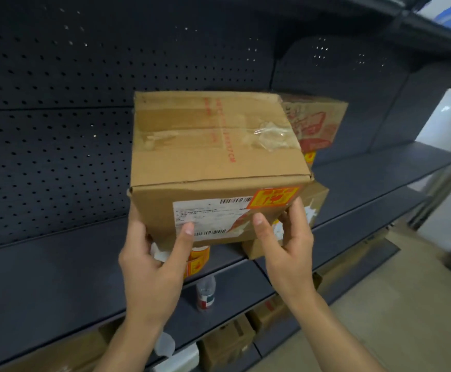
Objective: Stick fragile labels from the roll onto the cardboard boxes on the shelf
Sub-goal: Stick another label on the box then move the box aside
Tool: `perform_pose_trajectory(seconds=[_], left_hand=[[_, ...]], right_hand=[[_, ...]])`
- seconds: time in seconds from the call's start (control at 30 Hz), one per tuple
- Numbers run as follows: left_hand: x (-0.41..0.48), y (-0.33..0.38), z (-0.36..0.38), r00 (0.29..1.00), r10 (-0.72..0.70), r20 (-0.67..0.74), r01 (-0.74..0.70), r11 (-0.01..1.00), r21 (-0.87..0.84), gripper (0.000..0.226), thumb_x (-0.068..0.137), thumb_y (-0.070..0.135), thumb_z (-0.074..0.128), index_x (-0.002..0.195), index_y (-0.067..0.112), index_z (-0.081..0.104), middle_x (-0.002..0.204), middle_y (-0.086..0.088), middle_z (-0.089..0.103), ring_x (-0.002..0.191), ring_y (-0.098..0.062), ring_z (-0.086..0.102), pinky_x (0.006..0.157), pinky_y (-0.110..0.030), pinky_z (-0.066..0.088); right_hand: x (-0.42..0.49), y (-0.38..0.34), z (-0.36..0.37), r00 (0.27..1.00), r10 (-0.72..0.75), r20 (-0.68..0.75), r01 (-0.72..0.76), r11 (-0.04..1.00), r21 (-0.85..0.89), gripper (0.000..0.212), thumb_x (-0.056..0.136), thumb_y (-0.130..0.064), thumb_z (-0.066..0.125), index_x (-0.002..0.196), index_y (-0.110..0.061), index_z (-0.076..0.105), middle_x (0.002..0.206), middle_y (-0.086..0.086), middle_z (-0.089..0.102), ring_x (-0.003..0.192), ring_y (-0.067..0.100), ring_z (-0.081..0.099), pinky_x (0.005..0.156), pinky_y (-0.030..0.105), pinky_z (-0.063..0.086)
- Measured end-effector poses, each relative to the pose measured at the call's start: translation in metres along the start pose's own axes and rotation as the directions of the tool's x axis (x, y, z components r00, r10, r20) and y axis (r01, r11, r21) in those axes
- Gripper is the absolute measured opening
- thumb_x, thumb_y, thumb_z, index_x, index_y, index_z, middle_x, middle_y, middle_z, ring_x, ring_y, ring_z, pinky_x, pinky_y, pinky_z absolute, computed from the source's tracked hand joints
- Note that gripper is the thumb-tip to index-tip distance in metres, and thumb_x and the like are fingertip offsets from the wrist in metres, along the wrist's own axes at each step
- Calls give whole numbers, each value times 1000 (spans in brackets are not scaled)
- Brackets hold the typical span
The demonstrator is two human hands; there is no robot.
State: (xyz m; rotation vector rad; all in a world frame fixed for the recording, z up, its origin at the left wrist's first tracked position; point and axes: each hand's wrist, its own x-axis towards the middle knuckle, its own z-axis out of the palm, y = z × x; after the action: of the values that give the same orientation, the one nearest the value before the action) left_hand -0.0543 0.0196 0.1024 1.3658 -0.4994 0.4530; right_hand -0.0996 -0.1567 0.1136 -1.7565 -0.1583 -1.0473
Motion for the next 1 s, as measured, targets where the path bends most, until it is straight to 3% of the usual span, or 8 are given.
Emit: perform_pose_trajectory(seconds=[0.13,0.3,0.5,0.7,1.0], left_hand=[[-21,12,40,998,-11,67,10,1000,10,64,88,31,70,146,18,46,122,19,67,117,-8,64,94,-26,54],[-58,27,108,980,-80,181,83,996,-13,68,91,27,72,150,16,41,131,11,65,123,-11,61,103,-46,53],[-112,44,192,936,-142,323,145,989,16,72,87,31,69,153,22,40,129,18,66,122,-5,61,103,-42,53],[-146,44,260,890,-186,417,175,982,65,66,88,27,70,149,21,45,122,27,67,117,3,62,102,-36,54],[-134,10,339,820,-259,510,250,964,89,68,90,22,72,151,30,43,122,27,67,115,7,61,102,-37,54]], right_hand=[[-10,-7,-52,999,9,-50,-11,999,-34,33,96,-28,60,123,-46,56,117,0,65,109,22,62,91,44,53],[-35,-9,-137,989,101,-112,-111,991,-81,33,97,-26,60,128,-36,57,124,-2,64,118,23,60,98,51,50],[-67,-8,-245,958,204,-200,-231,965,-121,37,97,-32,61,133,-39,55,129,-4,63,122,21,59,102,55,48],[-86,2,-322,926,264,-269,-313,937,-157,44,98,-31,62,140,-32,52,132,-6,63,125,19,58,103,51,49],[-68,39,-377,885,326,-331,-415,876,-245,44,98,-28,62,140,-37,51,132,-14,63,122,6,58,96,20,47]])
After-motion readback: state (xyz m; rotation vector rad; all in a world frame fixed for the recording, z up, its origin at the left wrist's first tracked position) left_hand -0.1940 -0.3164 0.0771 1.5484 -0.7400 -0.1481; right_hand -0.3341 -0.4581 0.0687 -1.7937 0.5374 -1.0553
